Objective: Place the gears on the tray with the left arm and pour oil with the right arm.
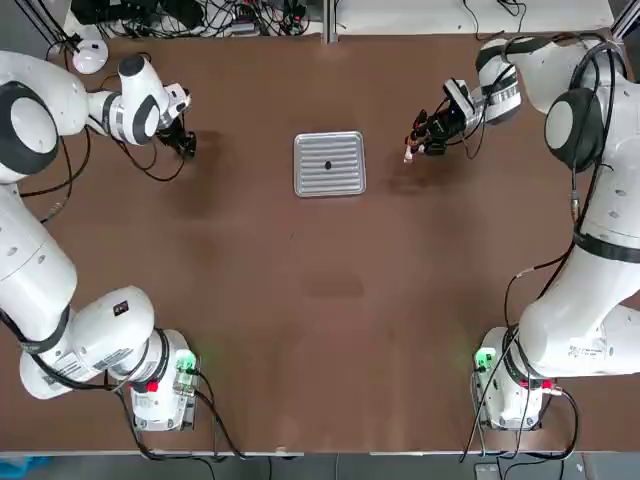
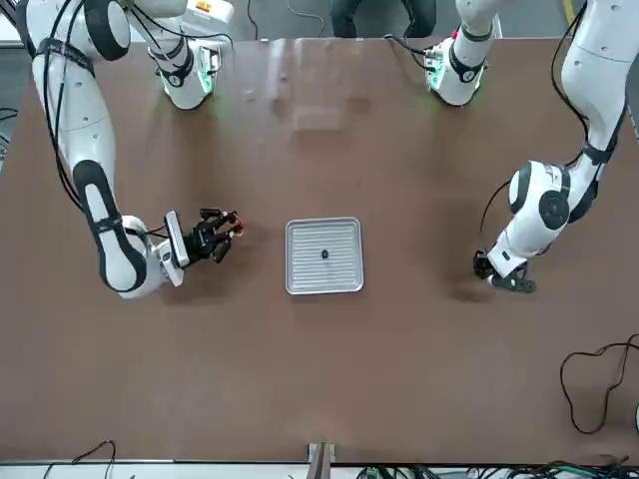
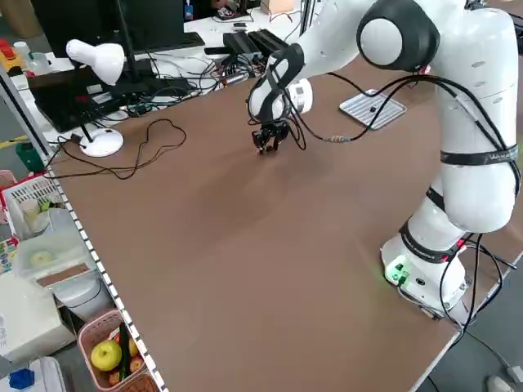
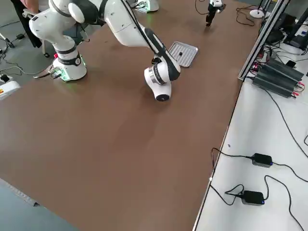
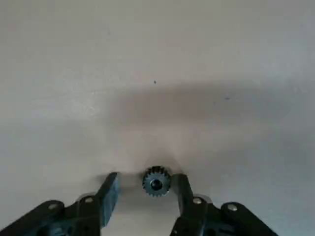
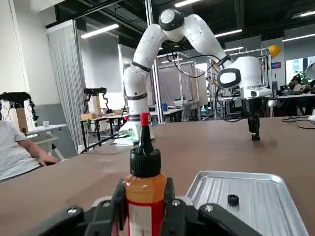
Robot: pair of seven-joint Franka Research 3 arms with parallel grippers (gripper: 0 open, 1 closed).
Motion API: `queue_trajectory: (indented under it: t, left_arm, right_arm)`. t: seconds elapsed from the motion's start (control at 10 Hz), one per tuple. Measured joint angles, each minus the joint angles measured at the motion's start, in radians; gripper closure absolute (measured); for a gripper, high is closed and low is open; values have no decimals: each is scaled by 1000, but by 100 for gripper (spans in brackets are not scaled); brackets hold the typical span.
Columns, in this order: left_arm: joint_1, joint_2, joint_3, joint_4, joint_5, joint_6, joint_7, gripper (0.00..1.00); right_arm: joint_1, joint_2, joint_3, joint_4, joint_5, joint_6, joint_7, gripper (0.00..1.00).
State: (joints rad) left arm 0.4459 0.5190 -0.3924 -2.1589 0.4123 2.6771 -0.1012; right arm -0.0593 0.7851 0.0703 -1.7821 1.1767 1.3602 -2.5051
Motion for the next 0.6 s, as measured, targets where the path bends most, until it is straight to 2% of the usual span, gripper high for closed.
queue_trajectory:
  t: [0.1, 0.3, 0.6]
  left_arm:
    - [-1, -3, -3, 1, 0, 0, 0, 62]
    - [-2, -4, -3, 1, 0, 0, 0, 76]
    - [-2, -3, -3, 5, 0, -2, 0, 76]
  right_arm:
    - [0, 0, 0, -17, 0, -1, 0, 68]
    - [0, 0, 1, -38, 5, -4, 0, 68]
    - [7, -43, 5, -73, 31, -7, 2, 68]
